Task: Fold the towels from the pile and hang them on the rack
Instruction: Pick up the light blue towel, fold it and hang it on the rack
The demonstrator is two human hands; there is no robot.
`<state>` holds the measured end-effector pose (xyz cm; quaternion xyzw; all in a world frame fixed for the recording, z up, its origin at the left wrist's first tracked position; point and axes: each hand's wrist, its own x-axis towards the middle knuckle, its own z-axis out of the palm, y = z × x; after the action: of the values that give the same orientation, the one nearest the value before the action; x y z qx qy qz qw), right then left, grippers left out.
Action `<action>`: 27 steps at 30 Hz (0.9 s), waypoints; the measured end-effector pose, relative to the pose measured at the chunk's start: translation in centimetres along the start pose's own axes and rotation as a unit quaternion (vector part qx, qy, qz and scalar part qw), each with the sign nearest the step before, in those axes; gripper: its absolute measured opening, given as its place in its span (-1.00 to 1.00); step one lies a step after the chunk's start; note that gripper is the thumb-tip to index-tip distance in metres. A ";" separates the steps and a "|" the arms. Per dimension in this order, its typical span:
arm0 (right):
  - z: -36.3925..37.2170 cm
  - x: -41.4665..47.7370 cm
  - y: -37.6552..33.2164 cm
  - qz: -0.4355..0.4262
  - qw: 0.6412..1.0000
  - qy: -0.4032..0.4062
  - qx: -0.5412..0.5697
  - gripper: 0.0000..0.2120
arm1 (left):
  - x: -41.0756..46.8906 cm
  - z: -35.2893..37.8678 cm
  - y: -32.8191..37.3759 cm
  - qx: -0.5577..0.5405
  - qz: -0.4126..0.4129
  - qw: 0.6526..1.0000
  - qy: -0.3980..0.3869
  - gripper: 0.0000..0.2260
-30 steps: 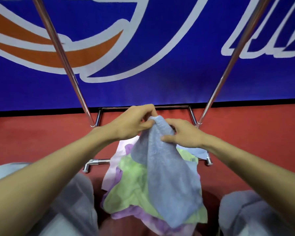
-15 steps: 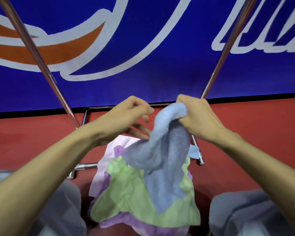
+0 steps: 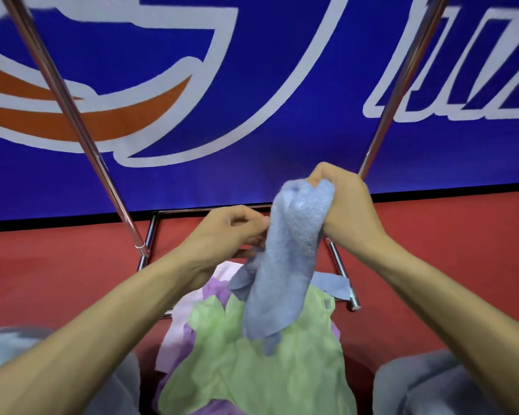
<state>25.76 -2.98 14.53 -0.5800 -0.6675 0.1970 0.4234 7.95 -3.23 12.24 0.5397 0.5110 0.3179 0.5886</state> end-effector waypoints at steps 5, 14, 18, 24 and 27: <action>0.5 -0.2 -0.1 -0.004 0.998 -0.027 0.060 -0.68 | 0.4 0.2 0.1 -0.010 0.000 1.000 0.006 -0.85; 0.5 -0.1 0.8 0.010 0.993 -0.063 0.098 -0.72 | 0.6 0.1 -1.0 0.035 0.022 0.998 0.048 -0.92; -0.2 0.0 1.3 0.019 0.989 -0.107 0.097 -0.73 | 1.1 -0.6 -0.7 0.016 0.055 0.991 0.124 -0.91; -0.7 -0.4 2.7 0.094 0.963 -0.242 0.073 -0.53 | 1.0 -0.5 0.3 0.015 0.153 0.974 0.168 -0.86; -0.5 -0.6 2.3 0.136 0.944 -0.272 0.128 -0.57 | 0.8 0.1 0.7 0.012 0.178 0.973 0.148 -0.89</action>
<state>27.52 -3.09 12.87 -0.5311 -0.6409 0.4865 0.2655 8.35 -2.40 12.73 0.5756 0.4922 0.4878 0.4341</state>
